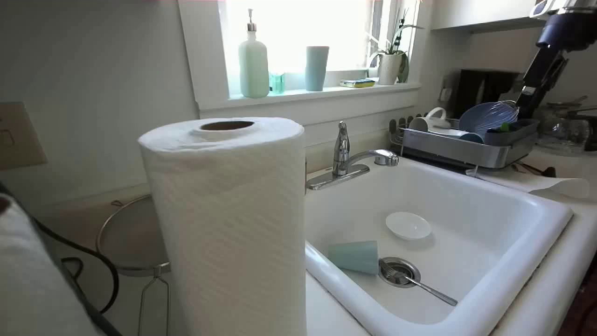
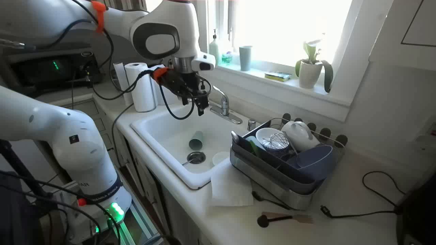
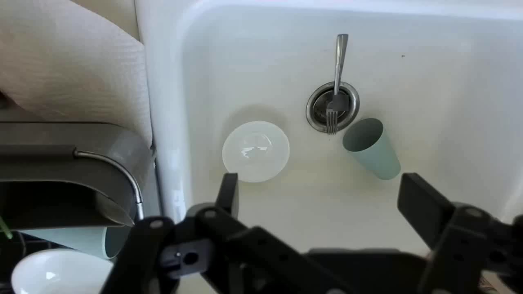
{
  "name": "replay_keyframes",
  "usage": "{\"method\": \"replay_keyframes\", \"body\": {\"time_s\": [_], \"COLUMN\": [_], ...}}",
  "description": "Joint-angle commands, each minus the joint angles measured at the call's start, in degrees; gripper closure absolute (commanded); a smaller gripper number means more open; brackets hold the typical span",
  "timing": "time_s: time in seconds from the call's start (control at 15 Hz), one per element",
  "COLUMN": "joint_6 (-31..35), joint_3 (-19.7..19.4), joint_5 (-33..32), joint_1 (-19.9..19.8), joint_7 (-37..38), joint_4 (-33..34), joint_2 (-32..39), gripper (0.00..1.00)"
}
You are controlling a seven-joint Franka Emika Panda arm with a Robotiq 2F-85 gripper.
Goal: Put the white mug in the sink
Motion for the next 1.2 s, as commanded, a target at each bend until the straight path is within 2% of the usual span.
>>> {"method": "replay_keyframes", "body": {"time_s": [0.0,0.33,0.53,0.73,1.0,1.13], "joint_6": [-0.14,-0.14,3.14,9.76,12.56,14.45], "joint_3": [0.52,0.52,4.08,6.73,9.9,10.2], "joint_5": [0.43,0.43,-0.48,-0.94,-2.34,-3.25], "joint_1": [-0.63,-0.63,-2.74,-4.13,-6.86,-7.83], "joint_7": [-0.37,-0.37,8.99,17.61,29.56,35.37], "joint_4": [0.13,0.13,2.7,7.07,17.05,23.04], "joint_2": [0.14,0.14,3.94,11.99,24.21,30.69], "gripper": [0.0,0.0,0.0,0.0,0.0,0.0]}}
